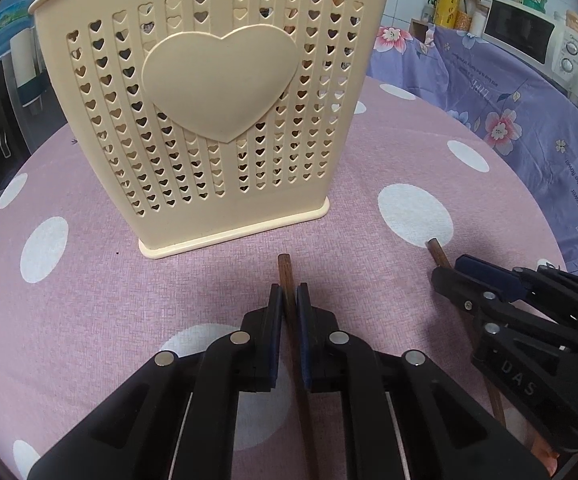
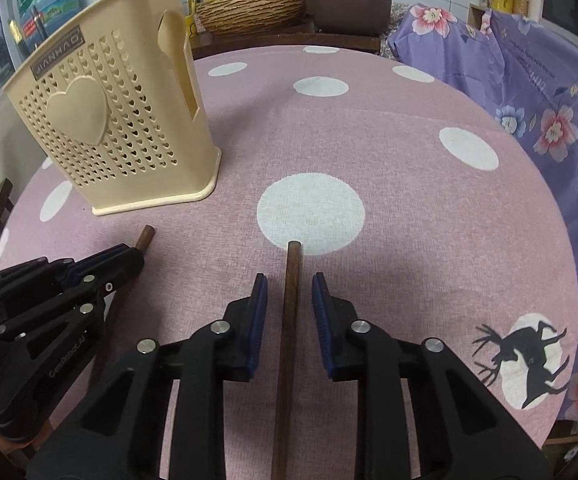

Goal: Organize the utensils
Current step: 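Lift both brown chopsticks and carry them up over the basket with both grippers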

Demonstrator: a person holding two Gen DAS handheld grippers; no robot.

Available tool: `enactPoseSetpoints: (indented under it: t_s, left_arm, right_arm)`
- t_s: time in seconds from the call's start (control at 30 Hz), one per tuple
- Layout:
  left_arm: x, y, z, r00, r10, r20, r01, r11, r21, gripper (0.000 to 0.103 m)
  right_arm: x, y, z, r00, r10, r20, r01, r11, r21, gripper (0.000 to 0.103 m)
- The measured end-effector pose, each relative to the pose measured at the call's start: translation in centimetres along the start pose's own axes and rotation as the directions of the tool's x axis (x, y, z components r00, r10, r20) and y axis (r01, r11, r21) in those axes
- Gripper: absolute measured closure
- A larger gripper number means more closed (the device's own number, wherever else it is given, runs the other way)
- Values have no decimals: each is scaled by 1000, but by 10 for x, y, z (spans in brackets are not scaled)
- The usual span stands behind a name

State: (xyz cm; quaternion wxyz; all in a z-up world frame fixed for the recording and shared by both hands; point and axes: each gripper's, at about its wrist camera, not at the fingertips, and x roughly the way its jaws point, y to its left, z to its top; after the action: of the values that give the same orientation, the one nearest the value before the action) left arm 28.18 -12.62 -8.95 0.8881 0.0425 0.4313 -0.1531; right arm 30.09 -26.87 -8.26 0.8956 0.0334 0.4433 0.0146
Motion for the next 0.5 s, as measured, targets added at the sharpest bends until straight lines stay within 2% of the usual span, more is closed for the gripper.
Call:
enactPoseSetpoints:
  t_s: [0.1, 0.17, 0.37, 0.5]
  left_arm:
    - [1, 0, 1, 1000, -3, 1, 3, 1000, -5, 94]
    - [2, -1, 2, 1000, -5, 1, 5, 1000, -7, 94]
    - [0, 1, 0, 1000, -27, 8, 27, 999, -18, 95]
    - [-11, 2, 2, 998, -32, 46, 34, 999, -26, 95]
  right_arm:
    - [1, 4, 1, 1000, -21, -1, 21, 1000, -23, 87]
    - [1, 4, 1, 1000, -19, -2, 19, 1000, -20, 94]
    - [-1, 1, -1, 1000, 27, 2, -27, 1000, 3, 95]
    - [-15, 0, 1, 997, 59, 54, -60, 998, 16, 95]
